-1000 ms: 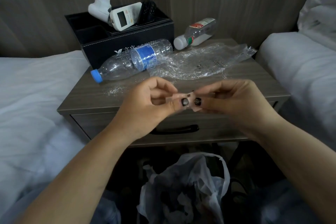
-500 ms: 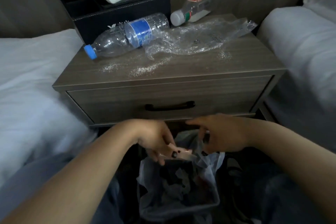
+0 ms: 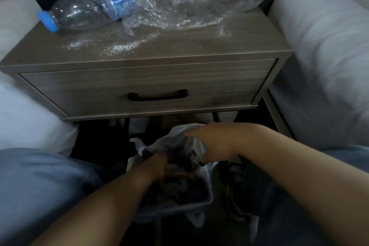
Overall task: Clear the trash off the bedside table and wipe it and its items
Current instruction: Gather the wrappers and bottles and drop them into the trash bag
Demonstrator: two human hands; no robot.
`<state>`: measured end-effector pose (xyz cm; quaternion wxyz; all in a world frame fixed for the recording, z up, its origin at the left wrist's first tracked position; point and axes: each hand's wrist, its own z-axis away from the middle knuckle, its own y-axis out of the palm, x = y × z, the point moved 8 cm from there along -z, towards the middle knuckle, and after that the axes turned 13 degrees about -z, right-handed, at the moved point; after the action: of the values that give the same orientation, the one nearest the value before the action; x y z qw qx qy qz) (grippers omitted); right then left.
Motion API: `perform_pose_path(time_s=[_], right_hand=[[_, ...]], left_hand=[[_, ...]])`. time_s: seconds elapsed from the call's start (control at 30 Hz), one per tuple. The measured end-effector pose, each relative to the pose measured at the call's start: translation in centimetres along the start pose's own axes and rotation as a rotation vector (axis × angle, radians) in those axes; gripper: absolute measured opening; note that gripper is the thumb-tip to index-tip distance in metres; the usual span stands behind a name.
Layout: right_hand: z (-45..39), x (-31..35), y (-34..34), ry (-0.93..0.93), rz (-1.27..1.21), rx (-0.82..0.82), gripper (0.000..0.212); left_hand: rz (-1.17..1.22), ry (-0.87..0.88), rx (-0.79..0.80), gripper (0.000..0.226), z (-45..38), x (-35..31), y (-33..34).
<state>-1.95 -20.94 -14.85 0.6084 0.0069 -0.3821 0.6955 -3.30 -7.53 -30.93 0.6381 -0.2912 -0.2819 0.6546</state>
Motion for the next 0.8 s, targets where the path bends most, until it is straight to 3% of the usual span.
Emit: perform_pose_path(time_s=[0.07,0.17,0.2,0.27,0.37,0.47,0.57,0.7,0.8], right_hand=[[0.0,0.3,-0.3,-0.006,0.051,-0.021,0.04],[0.4,0.9,-1.3,-0.05,0.102,-0.082,0.044],[0.6,1.1,-1.8,-0.075,0.093,-0.11,0.043],[1.2,1.5,-3.3,-0.142,0.091,-0.206,0.038],[2.8,1.7,-6.1,-0.207,0.032,-0.357,0.053],[5.0,2.1,-9.5,-0.288,-0.036,-0.616,0.051],[7.7,2.4,-12.4,-0.41,-0.148,-0.907,0.039],[10.0,2.4,-14.6,-0.488,-0.23,-1.154,0.027],[10.6,2.1,-15.7,-0.485,-0.328,-1.247,0.022]], left_hand=[[-0.064,-0.081,-0.005,0.04,-0.2,0.3,0.3],[-0.158,-0.232,0.083,0.07,0.3,1.7,0.5],[-0.154,-0.2,0.112,0.074,0.3,1.5,0.3],[-0.1,-0.06,0.133,0.062,0.9,-0.1,-1.4],[0.074,0.118,-0.092,0.03,3.6,-1.6,-7.2],[0.325,0.206,-0.363,0.032,8.8,-1.5,-13.3],[0.519,0.317,-0.74,0.022,15.0,-0.3,-19.5],[0.524,0.413,-1.048,0.026,20.3,0.3,-27.1],[0.295,0.331,-1.171,0.032,20.0,-0.5,-32.2]])
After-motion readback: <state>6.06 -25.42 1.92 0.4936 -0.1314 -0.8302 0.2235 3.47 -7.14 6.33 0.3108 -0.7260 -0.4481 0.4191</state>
